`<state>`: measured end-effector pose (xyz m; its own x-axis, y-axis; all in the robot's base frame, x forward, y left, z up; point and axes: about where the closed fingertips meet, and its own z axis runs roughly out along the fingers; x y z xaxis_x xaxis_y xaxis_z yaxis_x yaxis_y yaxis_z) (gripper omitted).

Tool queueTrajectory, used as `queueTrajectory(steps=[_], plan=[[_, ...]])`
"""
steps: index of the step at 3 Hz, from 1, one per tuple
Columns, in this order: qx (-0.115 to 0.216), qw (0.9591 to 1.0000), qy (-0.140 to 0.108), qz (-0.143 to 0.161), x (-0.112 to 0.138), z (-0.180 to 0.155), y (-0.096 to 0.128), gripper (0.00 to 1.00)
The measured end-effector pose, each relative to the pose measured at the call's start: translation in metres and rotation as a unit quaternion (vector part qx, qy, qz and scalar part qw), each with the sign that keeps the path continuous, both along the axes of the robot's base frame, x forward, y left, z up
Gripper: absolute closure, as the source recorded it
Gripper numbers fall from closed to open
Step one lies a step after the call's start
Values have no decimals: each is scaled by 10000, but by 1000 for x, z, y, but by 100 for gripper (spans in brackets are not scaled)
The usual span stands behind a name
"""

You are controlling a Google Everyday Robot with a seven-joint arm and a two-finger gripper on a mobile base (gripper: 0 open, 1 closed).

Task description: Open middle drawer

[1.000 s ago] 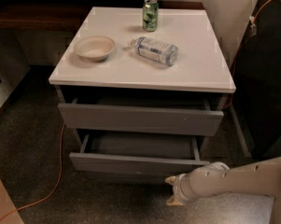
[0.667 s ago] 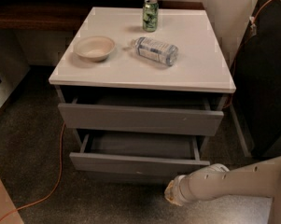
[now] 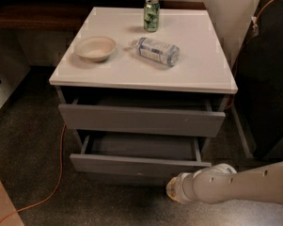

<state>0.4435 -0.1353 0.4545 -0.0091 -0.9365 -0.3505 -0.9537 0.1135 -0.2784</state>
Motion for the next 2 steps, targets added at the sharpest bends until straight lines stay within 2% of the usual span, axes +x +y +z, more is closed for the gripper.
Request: queueTrajectory(steps=[1,2], plan=[[70,9999,-109,61,19,13,4,100],[202,9996,-133,149,50,21,1,100]])
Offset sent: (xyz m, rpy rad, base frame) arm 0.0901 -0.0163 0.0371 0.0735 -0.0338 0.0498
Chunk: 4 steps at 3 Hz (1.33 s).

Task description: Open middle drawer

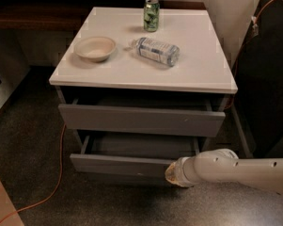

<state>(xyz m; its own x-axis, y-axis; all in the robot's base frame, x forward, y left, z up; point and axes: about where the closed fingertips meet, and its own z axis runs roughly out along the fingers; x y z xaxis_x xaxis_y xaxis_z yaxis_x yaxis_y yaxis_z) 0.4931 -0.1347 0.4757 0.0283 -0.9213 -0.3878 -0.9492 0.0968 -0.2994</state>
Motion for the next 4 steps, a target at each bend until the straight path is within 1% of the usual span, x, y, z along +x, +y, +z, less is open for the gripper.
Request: queueTrajectory(steps=[2,3,4], plan=[[80,9995,-6,320,70,16,-16,100],[4,9992,-35,398,92,11,-18,100],[-203,9989,-62,420,103,-7,-18,100]])
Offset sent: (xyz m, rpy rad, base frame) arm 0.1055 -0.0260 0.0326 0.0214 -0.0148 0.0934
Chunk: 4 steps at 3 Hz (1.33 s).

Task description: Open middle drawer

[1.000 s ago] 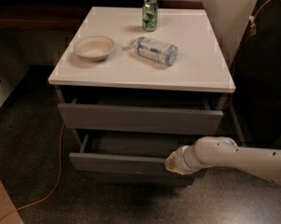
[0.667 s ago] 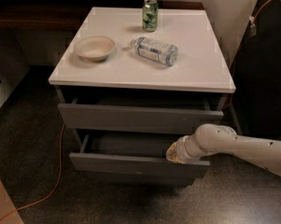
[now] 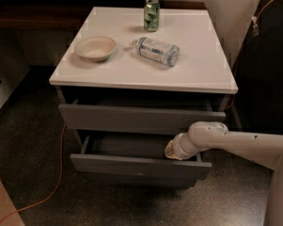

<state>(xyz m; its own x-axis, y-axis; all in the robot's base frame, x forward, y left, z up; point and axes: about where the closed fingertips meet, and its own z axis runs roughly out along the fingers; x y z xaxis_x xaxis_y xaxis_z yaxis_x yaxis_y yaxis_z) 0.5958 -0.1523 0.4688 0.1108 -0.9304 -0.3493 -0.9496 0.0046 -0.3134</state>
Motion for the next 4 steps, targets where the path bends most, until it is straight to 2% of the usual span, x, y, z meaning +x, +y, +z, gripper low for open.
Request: queueTrajectory(steps=[2,4], plan=[[-375,9991,-146,-135,0,-30,4,100],[-385,9990,-65,-210,-11,-44,7,100]])
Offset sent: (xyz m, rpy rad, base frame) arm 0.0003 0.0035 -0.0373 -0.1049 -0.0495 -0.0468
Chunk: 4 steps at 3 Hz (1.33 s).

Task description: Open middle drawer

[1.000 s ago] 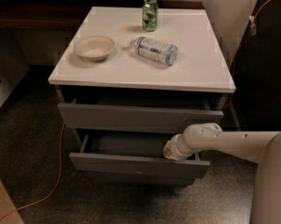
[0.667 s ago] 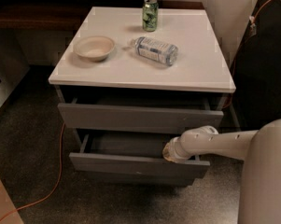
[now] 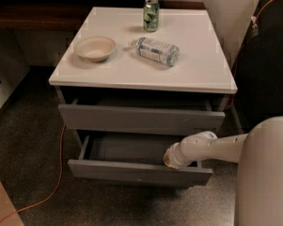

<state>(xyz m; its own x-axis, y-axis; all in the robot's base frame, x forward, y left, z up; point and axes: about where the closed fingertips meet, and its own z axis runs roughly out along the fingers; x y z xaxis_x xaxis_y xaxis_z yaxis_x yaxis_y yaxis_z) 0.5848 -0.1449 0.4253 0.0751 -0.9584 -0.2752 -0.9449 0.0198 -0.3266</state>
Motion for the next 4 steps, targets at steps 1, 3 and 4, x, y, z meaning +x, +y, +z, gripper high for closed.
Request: queueTrajectory(steps=[1,3,4], plan=[[61,9999,117,-90,-17,-5,-1,100],[210,9987,448,-154,-61,-14,5,100],[253,9979,548,-226,-80,-16,5,100]])
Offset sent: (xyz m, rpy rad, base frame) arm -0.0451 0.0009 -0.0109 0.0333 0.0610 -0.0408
